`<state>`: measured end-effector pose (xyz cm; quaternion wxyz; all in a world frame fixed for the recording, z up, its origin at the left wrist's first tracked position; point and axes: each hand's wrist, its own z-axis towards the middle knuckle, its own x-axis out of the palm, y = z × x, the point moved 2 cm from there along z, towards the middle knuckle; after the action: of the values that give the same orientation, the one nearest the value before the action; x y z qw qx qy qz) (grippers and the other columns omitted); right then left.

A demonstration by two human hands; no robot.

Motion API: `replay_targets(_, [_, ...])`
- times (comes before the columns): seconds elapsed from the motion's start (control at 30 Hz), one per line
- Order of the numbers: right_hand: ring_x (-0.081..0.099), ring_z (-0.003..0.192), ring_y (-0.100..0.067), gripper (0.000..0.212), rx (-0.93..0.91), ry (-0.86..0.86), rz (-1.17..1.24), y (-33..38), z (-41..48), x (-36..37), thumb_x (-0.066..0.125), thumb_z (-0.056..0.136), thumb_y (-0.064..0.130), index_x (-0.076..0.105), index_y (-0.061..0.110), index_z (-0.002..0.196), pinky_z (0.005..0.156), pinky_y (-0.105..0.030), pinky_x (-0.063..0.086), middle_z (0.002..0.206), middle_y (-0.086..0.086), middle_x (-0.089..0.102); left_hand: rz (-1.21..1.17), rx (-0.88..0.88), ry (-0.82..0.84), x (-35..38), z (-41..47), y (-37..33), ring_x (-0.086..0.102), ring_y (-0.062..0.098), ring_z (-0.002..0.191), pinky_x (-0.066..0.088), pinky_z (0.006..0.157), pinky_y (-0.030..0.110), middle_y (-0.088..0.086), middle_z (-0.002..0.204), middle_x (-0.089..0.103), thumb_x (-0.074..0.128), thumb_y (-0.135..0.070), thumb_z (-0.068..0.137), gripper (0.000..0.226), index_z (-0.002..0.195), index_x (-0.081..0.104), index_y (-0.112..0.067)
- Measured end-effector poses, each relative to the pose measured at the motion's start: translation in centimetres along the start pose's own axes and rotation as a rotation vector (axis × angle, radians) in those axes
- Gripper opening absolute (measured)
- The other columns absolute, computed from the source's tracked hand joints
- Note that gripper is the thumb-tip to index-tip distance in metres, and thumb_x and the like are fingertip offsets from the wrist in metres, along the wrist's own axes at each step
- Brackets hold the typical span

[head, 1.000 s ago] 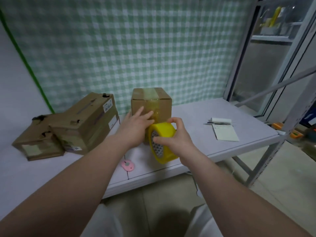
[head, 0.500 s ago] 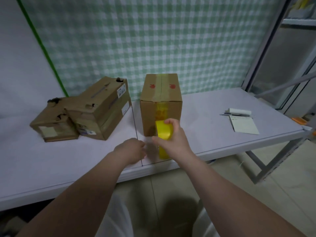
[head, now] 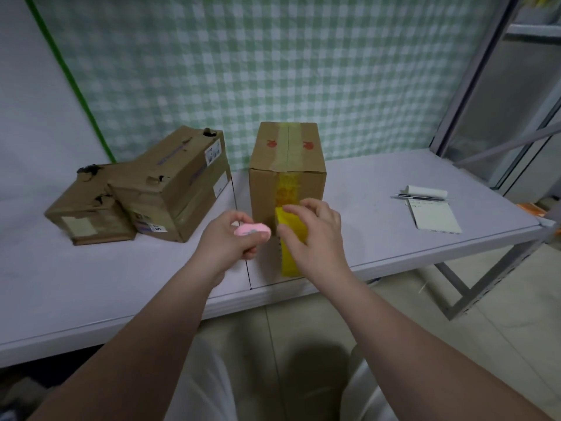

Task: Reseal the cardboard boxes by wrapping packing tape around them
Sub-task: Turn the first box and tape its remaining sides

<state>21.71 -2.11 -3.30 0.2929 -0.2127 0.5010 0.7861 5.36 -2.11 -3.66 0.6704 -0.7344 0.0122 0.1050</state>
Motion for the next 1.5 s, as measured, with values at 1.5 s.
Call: replay_targets(1.5, [0.059, 0.094, -0.020, 0.024, -0.175, 0.312, -0.114, -0.9, 7.0, -1.3, 0.052, 0.098, 0.030, 0.065, 0.016, 0.113, 0.070, -0.025, 0.039, 0.104, -0.005, 0.068, -0.071, -0.333, 0.350, 3.1, 1.4, -2.1, 0.067, 0.020, 0.070, 0.052, 0.076, 0.035, 0.011, 0.087, 0.067, 0.057, -0.021, 0.089, 0.018, 0.106, 0.061, -0.016])
